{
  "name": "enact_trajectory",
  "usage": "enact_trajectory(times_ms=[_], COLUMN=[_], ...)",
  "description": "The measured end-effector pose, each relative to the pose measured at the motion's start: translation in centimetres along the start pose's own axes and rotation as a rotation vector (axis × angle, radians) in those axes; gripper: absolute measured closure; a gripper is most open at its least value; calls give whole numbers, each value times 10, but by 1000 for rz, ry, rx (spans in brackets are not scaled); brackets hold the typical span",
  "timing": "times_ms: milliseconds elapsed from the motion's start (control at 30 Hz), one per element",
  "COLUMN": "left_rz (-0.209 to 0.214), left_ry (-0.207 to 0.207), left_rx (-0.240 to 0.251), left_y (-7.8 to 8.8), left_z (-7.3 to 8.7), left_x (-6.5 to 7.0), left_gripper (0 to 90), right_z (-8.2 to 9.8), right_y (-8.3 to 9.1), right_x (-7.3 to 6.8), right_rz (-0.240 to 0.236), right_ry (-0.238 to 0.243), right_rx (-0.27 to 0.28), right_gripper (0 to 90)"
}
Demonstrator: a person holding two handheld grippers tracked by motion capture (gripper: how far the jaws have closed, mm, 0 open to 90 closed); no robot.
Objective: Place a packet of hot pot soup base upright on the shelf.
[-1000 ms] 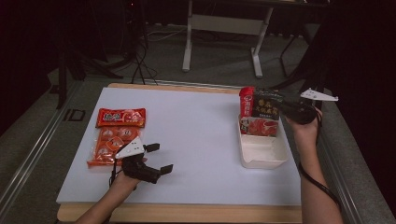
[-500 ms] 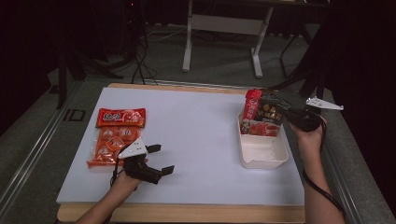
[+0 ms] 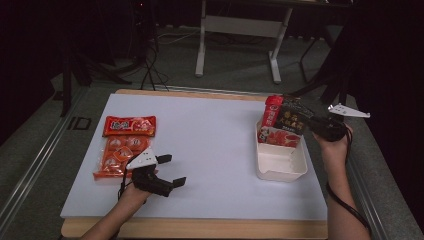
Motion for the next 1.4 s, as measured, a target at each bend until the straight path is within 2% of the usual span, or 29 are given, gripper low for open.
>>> enact_trajectory(times_ms=[200,300,433,467,533,600,667,800,933,1033,1100,1200,1300,1367,1400], left_rz=[5,1,-4,-6,-13,-17,-18,-22,-14,0,8,15,11,9,4], left_ry=[7,10,7,7,1,-1,-4,-19,-2,24,25,26,15,3,-10], left_rx=[-7,-2,0,-1,-7,-12,-14,-13,-7,-5,-4,-21,-34,-40,-43], left_y=[0,0,0,1,1,1,1,2,3,4,6,7,9,12,14], left_z=[1,1,0,0,0,0,-1,-2,-4,-6,-8,-11,-14,-18,-20], left_x=[0,0,-1,-1,-2,-2,-2,-3,-3,-3,-3,-3,-3,-6,-7], left_gripper=[0,0,0,0,0,0,0,0,0,0,0,0,0,0,0], right_z=[2,5,4,3,0,-2,-4,-13,-24,-29,-31,-33,-33,-32,-32], right_y=[-2,-2,1,2,4,6,9,21,34,40,44,47,48,48,48], right_x=[0,0,1,0,-1,-1,-3,-9,-23,-37,-48,-67,-85,-95,-100], right_rz=[-25,-38,-10,-5,21,51,75,73,48,40,18,-13,-65,-71,-89], right_ry=[-19,-28,-24,-22,-11,-15,-14,-37,-22,5,7,49,62,78,79], right_rx=[2,-17,-19,-15,-10,-29,-36,19,73,91,104,106,102,88,89], right_gripper=[758,727,674,632,480,459,373,243,132,132,136,140,148,158,158])
Point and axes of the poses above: each handheld gripper's, and its own axes: y roughly backward along the jaws, z roughly out of its underside, x roughly to its right, the point moved 4 cm from there along -y, roughly forward along the jaws, and after that the axes turned 4 degrees about x, right-handed, at the moved point
